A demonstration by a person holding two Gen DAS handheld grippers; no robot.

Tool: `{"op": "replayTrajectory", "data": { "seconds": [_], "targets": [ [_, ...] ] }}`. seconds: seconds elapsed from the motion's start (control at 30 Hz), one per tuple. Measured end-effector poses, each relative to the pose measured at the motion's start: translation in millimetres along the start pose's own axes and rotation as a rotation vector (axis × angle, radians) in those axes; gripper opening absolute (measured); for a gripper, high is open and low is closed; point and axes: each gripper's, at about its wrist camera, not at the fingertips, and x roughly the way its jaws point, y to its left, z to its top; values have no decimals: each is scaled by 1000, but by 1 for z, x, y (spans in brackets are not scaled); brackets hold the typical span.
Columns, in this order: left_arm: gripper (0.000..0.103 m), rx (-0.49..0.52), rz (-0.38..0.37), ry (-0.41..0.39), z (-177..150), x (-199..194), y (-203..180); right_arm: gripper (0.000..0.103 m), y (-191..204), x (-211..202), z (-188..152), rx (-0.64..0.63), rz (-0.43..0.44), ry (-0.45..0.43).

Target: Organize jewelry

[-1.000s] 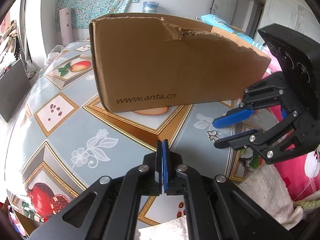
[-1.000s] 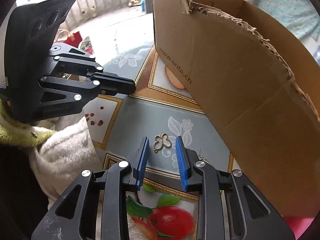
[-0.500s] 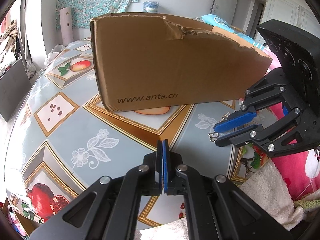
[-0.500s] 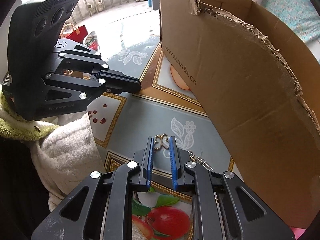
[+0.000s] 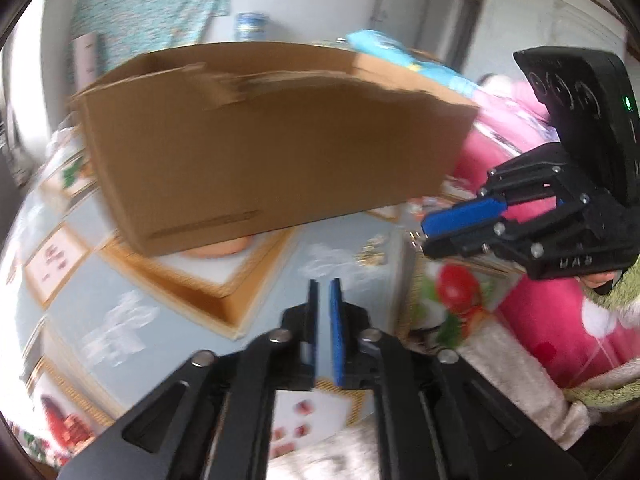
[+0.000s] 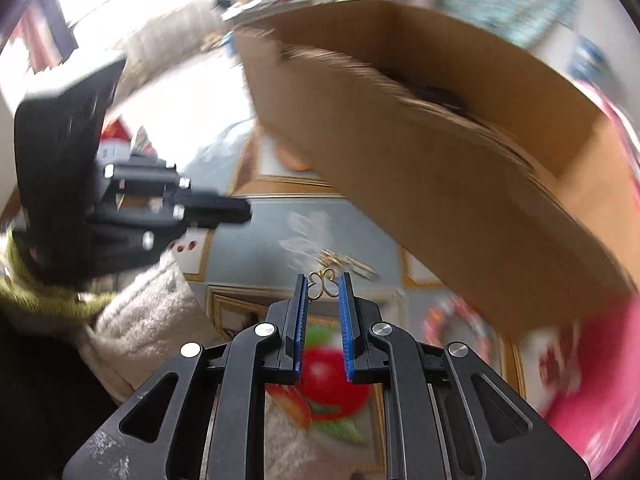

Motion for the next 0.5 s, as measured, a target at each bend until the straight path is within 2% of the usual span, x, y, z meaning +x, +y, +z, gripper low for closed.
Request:
{"op": "replayTrajectory", "data": {
  "seconds": [0.03,0.2,0.5],
  "targets": [
    [16,18,-8,2,2,4,-5,13,-5,-8,-6,45,-10,-26],
    [17,82,-15,7,13,20,-26,13,-17,-22,-24,157,-2,-95],
    [17,166,45,60,18,44,-40,13,-39,-28,-47,226,63,-157]
  ]
}}
